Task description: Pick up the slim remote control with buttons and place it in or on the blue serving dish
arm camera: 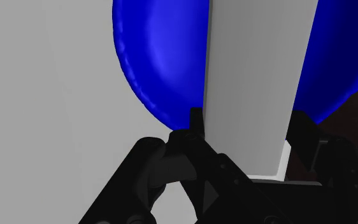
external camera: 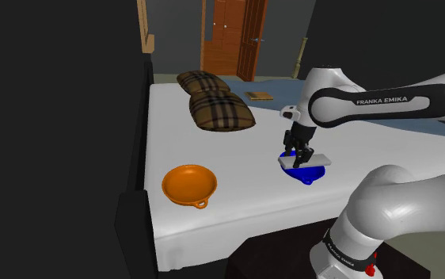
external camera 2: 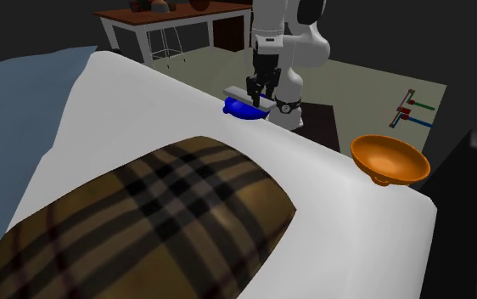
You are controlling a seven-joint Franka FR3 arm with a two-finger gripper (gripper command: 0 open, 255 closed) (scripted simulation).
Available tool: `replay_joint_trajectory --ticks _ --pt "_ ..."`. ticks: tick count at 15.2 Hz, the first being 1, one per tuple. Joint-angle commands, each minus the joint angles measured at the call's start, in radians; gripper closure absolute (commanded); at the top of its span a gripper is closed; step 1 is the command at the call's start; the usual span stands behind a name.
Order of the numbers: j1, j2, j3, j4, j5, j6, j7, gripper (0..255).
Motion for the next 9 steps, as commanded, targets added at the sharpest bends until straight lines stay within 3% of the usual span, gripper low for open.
replay_joint_trajectory --ticks 1,2,7,9 --pt "-0.002 0.002 -0.001 -0.003 -0.002 -0.001 -0.001 255" --pt "-0.001 0.003 0.000 -0.003 -0.001 0.000 0.000 0" --pt "-0.002 0.002 -0.001 -0.003 -0.002 -0.001 -0.001 0" --pt "0.004 -0.022 0.011 0.053 0.010 -0.081 -0.001 0"
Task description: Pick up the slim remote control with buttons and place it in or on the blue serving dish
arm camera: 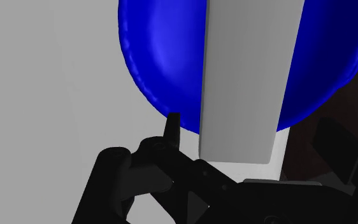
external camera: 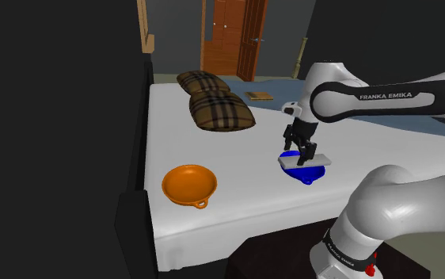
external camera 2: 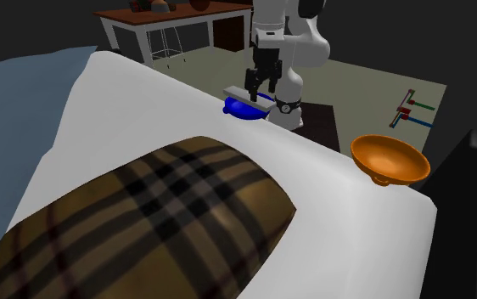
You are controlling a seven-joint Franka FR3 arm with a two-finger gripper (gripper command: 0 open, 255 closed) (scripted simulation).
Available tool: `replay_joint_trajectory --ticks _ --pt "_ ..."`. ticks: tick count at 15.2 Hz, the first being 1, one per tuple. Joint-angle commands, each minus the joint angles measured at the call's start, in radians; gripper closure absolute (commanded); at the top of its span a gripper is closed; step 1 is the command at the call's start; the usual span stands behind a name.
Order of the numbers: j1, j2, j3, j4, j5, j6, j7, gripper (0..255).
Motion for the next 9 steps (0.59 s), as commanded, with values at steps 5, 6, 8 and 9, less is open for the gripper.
replay_joint_trajectory --ticks 5,6,8,9 --pt "0.006 -0.022 0.013 0.075 0.014 -0.099 -0.002 0" --pt "0.006 -0.022 0.013 0.075 0.014 -0.099 -0.002 0" --pt "0.006 -0.022 0.013 0.075 0.014 -0.099 -0.002 0" --pt "0.006 -0.022 0.013 0.075 0.014 -0.099 -0.002 0"
